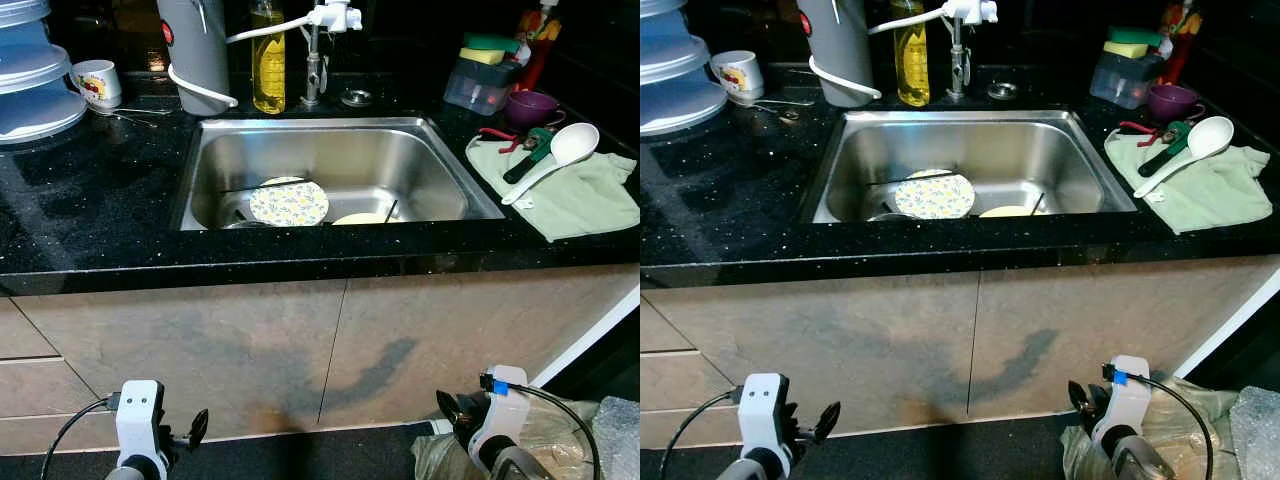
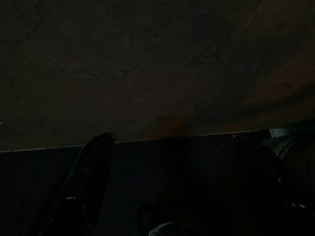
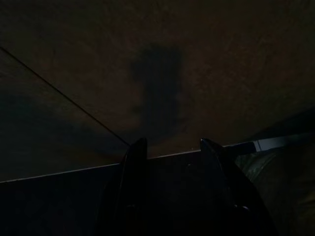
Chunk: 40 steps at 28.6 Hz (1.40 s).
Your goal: Kitchen organization
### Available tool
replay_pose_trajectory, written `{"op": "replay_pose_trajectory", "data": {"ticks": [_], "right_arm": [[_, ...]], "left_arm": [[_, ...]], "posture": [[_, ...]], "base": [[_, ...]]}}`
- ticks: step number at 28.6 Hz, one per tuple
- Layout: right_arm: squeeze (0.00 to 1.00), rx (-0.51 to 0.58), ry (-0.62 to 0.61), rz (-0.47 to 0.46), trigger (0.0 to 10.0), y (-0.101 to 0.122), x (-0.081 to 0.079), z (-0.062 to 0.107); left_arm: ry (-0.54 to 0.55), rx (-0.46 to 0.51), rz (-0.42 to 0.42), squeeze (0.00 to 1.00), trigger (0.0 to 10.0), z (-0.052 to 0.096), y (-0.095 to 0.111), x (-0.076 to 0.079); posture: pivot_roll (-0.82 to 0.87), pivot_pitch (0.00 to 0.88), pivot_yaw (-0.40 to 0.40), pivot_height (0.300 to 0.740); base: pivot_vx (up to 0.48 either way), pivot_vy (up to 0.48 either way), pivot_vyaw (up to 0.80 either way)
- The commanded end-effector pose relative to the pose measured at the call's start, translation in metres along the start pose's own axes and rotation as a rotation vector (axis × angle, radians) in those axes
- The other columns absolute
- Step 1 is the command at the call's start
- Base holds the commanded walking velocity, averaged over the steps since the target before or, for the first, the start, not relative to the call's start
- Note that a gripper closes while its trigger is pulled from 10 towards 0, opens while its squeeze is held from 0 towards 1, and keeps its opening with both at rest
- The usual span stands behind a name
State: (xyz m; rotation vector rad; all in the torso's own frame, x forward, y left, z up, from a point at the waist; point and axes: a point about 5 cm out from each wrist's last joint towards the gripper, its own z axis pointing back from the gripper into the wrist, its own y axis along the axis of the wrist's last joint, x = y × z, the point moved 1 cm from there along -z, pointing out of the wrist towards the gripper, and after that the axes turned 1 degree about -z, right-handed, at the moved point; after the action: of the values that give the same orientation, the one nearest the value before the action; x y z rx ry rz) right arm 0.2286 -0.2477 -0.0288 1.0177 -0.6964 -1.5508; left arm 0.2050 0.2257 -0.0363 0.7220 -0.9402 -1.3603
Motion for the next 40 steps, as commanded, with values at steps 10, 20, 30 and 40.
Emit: {"op": "replay_pose_trajectory", "data": {"ticks": [10,20,30,40], "right_arm": [[0.0,0.0,0.0,0.007,10.0,0.002,0.0013,0.0003],[0.0,0.002,-0.001,0.006,10.0,0.0021,0.0011,0.0005],[0.0,0.0,0.0,0.007,10.0,0.0022,0.0012,0.0],[0.0,0.001,0.0,0.007,10.0,0.0028,0.0015,-0.0003]], "left_arm": [[0.002,-0.001,-0.007,0.0,10.0,0.0003,0.0,-0.001],[0.001,-0.001,-0.007,0.0,10.0,0.0007,0.0,-0.0014],[0.0,-0.001,-0.008,0.0,10.0,0.0,0.0005,-0.0015],[-0.001,0.002,-0.007,0.0,10.0,-0.0006,0.0016,-0.0006]], "posture": [[0.03,0.074,-0.047,0.74],[0.03,0.076,-0.044,0.74],[0.03,0.074,-0.044,0.74],[0.03,0.073,-0.045,0.74]], "base": [[0.0,0.0,0.0],[0.0,0.0,0.0],[0.0,0.0,0.0],[0.0,0.0,0.0]]}}
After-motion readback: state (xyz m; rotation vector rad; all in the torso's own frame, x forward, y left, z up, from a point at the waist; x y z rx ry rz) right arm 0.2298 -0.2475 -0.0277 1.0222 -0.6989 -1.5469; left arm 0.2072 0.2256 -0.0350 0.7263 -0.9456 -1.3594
